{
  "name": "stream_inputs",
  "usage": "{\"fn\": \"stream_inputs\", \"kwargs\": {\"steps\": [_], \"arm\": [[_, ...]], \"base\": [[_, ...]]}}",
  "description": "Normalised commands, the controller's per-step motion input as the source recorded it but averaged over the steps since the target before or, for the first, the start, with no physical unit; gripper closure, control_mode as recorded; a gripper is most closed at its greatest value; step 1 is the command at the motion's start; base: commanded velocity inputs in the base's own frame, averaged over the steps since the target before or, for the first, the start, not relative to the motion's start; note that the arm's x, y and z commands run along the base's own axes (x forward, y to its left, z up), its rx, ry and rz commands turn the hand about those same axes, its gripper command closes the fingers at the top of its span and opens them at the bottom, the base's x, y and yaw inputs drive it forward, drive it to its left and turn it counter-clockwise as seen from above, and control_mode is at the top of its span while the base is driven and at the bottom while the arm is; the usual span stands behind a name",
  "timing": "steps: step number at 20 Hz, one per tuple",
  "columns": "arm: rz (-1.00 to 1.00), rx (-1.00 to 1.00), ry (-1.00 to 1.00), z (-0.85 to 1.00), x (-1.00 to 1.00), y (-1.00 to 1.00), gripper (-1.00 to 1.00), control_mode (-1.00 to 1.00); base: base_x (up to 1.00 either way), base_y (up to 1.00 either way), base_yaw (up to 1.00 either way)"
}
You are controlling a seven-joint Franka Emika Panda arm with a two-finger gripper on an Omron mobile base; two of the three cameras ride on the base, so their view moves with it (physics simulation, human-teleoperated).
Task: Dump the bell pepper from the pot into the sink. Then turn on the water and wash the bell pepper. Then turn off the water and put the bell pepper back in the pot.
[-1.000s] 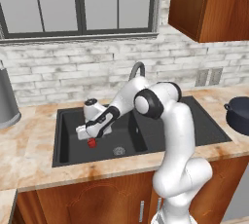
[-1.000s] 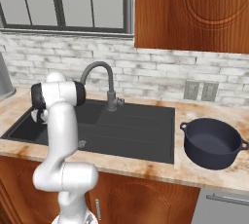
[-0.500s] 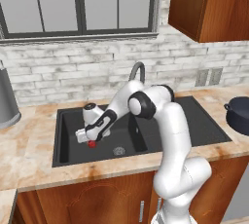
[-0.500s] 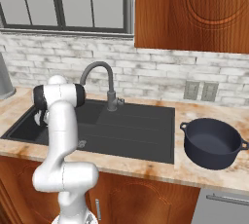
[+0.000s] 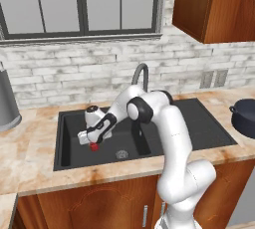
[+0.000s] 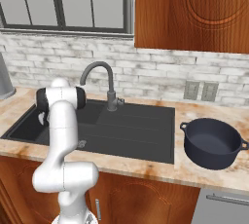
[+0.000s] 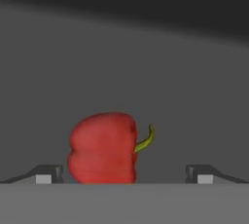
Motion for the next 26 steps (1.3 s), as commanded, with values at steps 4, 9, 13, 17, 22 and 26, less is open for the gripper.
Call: {"fn": "stream_inputs", "kwargs": {"steps": [4, 9, 13, 17, 22, 26], "arm": [[0.01, -0.01, 0.00, -0.24, 0.18, 0.05, -1.00, -1.00], [0.00, 0.00, 0.00, -0.27, 0.00, 0.11, -1.00, -1.00], [0.00, 0.00, 0.00, -0.28, 0.00, 0.10, -1.00, -1.00], [0.00, 0.00, 0.00, -0.28, -0.09, 0.02, -1.00, -1.00], [0.00, 0.00, 0.00, -0.24, -0.04, 0.07, 1.00, -1.00], [0.00, 0.00, 0.00, -0.01, -0.17, 0.00, 1.00, -1.00]], "base": [[0.00, 0.00, 0.00], [0.00, 0.00, 0.00], [0.00, 0.00, 0.00], [0.00, 0.00, 0.00], [0.00, 0.00, 0.00], [0.00, 0.00, 0.00]]}}
